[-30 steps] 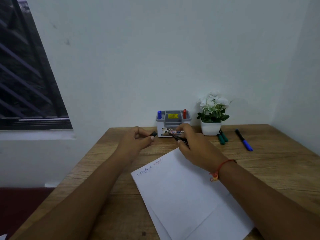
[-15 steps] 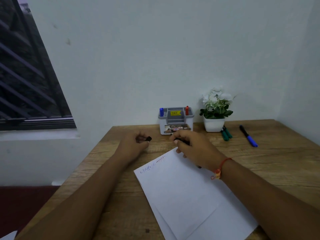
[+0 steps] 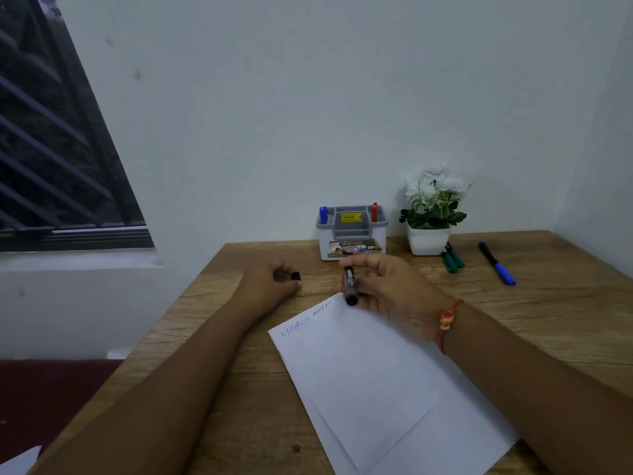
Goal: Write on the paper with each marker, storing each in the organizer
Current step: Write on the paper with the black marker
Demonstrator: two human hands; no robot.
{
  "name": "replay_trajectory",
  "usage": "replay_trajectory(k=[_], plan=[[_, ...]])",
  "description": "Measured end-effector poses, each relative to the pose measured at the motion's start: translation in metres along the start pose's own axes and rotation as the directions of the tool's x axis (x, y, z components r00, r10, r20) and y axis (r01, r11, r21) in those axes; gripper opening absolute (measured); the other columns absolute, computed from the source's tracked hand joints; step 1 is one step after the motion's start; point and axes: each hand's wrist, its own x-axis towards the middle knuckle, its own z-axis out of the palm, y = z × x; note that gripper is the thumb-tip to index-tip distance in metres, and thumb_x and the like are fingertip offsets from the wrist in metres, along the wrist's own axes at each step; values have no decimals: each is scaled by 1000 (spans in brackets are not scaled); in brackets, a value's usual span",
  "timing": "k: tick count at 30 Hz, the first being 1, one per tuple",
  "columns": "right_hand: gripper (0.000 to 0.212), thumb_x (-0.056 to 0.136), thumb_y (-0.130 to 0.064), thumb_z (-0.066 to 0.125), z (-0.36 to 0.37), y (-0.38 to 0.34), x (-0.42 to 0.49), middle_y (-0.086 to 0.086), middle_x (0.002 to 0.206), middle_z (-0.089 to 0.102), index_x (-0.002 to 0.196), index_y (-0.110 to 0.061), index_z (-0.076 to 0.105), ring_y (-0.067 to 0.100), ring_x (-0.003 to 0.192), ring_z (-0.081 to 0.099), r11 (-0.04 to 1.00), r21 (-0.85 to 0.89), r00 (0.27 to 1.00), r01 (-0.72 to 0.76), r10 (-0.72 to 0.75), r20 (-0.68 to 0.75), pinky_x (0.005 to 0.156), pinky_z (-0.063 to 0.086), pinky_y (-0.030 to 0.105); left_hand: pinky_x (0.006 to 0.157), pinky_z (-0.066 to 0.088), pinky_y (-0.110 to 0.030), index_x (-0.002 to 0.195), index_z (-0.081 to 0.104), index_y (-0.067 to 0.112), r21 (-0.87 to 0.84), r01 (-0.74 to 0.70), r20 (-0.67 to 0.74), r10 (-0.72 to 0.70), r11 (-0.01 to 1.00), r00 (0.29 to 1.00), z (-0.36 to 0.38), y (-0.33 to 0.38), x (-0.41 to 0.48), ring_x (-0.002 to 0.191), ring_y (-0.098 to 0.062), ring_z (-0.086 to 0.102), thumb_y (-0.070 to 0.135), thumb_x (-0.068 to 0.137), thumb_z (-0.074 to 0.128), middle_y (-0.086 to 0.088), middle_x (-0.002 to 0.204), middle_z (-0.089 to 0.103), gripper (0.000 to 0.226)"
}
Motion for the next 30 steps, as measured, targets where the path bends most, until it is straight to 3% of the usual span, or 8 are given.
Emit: replay_trajectory(k=[3, 8, 13, 16, 19, 21, 25, 30], plan=[[21, 92, 5, 64, 0, 2, -1, 9, 93, 70, 107, -10, 69, 15, 84, 72, 1000, 15, 1000, -16, 16, 4, 73, 62, 27, 69, 44, -21, 99, 70, 19, 60, -19, 29, 17, 998, 999, 1, 0, 1, 87, -11, 60, 24, 80, 78, 3, 92, 67, 21], [12, 102, -19, 59, 6, 4, 3, 7, 91, 73, 109, -15, 67, 13, 81, 73, 984, -178, 999, -22, 14, -51, 76, 62, 30, 72, 43, -19, 108, 64, 29, 67, -34, 53, 31, 997, 998, -6, 3, -1, 93, -6, 56, 33, 79, 78, 11, 100, 61, 32], [12, 103, -30, 54, 8, 7, 6, 7, 90, 75, 102, -24, 65, 14, 78, 74, 904, -415, 984, 102, -152, -91, 70, 61, 30, 69, 44, -20, 99, 69, 29, 30, -172, -85, 174, 985, 981, -19, 12, -6, 84, -7, 57, 36, 82, 75, 8, 95, 64, 19], [16, 102, -32, 56, 6, 13, 8, 11, 90, 76, 101, -19, 65, 18, 78, 76, 878, -469, 983, 97, -159, -93, 71, 63, 33, 69, 45, -20, 88, 73, 26, -31, -201, 106, 203, 979, 973, -23, 24, -17, 73, 1, 58, 33, 81, 77, 9, 82, 70, 11], [23, 101, -33, 58, 7, 18, 8, 9, 85, 76, 100, -12, 67, 22, 76, 76, 864, -497, 980, 79, -158, -120, 75, 64, 40, 69, 44, -16, 91, 74, 30, 53, -213, 380, 178, 976, 908, -19, 33, -23, 73, 5, 60, 34, 80, 78, 13, 83, 70, 12], [28, 99, -36, 60, 6, 22, 9, 4, 74, 73, 95, -11, 70, 16, 67, 71, 833, -547, 972, 82, -188, -140, 76, 63, 43, 67, 43, -12, 96, 74, 30, 78, -221, 483, 157, 972, 861, -14, 33, -23, 74, 7, 60, 32, 79, 79, 14, 85, 69, 18], [29, 93, -38, 63, 3, 24, 11, -1, 64, 69, 83, -13, 75, 13, 59, 65, 799, -599, 968, 47, -185, -172, 67, 58, 39, 60, 40, -4, 100, 74, 27, 85, -241, 510, 165, 967, 844, -10, 26, -19, 70, 12, 57, 27, 76, 82, 11, 92, 70, 25], [8, 82, -22, 73, 1, 17, 8, 2, 69, 76, 83, -14, 72, 13, 63, 73, 731, -681, 963, 43, -213, -168, 53, 56, 25, 61, 43, -4, 103, 73, 21, 55, -210, 527, 150, 976, 836, -11, 22, -15, 72, 11, 61, 23, 77, 82, 4, 99, 72, 28]])
